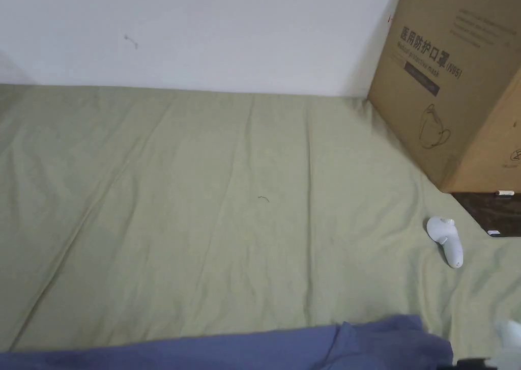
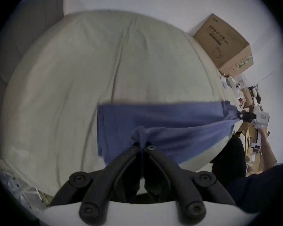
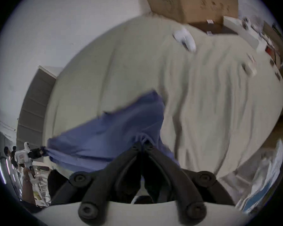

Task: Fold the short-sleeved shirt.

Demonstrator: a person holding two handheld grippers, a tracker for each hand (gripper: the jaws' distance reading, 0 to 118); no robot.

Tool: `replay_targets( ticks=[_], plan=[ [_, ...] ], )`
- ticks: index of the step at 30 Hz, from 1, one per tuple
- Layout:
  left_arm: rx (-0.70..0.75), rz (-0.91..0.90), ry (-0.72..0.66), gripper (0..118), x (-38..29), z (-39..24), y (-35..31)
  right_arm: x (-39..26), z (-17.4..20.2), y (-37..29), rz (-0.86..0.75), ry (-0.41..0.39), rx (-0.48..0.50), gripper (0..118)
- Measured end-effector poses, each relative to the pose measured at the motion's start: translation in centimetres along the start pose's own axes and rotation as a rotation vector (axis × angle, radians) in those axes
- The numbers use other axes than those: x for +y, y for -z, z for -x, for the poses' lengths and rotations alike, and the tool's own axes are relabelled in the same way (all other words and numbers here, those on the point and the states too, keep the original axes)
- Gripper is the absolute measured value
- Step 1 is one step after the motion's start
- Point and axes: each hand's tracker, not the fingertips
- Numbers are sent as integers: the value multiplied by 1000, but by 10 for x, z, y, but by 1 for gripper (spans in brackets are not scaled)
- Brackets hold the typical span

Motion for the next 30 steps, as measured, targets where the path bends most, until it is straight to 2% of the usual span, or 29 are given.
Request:
replay_targets(
  ticks=[2, 3, 4, 6, 7, 8, 13, 15, 16, 17, 18, 19, 20, 21, 22, 24, 30],
  plan=[
    [-2, 2, -22, 4, -13, 5, 9, -12, 0, 16, 27, -7, -12, 0],
    [-6, -7, -48, 10, -17, 7, 10, -12, -4, 24, 44, -10, -29, 4],
    [16, -27, -65, 34, -19, 7, 10, -11, -6, 28, 43, -29, -65, 26],
    [69, -74, -84, 80, -17, 5, 5, -9, 6, 25, -2, -93, -147, 85],
    [77, -105, -84, 102, -15, -1, -1, -7, 13, 20, -31, -118, -160, 107],
    [81, -138, -74, 111, -13, -6, -8, -4, 19, 14, -68, -141, -156, 111],
    [91, -394, -4, 112, 15, -67, -48, 13, 78, -32, -300, -196, -157, 111],
    [168, -415, 27, 111, 30, -94, -48, 18, 104, -38, -353, -203, -128, 111],
    [236, -416, 51, 108, 38, -111, -44, 17, 122, -39, -361, -209, -113, 111],
    [277, -417, 76, 101, 43, -124, -39, 17, 134, -38, -366, -207, -112, 109],
    [278, -418, 112, 84, 49, -138, -33, 16, 147, -35, -381, -216, -100, 105],
    [279, -423, 146, 47, 51, -146, -23, 15, 160, -30, -391, -249, -79, 85],
    [286, -417, 161, 16, 54, -155, -17, 14, 170, -26, -391, -270, -71, 52],
    [305, -411, 179, 2, 56, -165, -8, 13, 180, -21, -395, -300, -70, 10],
    [318, -421, 192, 2, 56, -174, 1, 13, 189, -15, -403, -342, -107, 0],
    [320, -436, 189, 2, 51, -179, 13, 10, 200, -5, -426, -380, -167, 0],
    [330, -413, 178, 2, 38, -183, 32, 11, 209, 7, -384, -363, -173, 0]
  ],
)
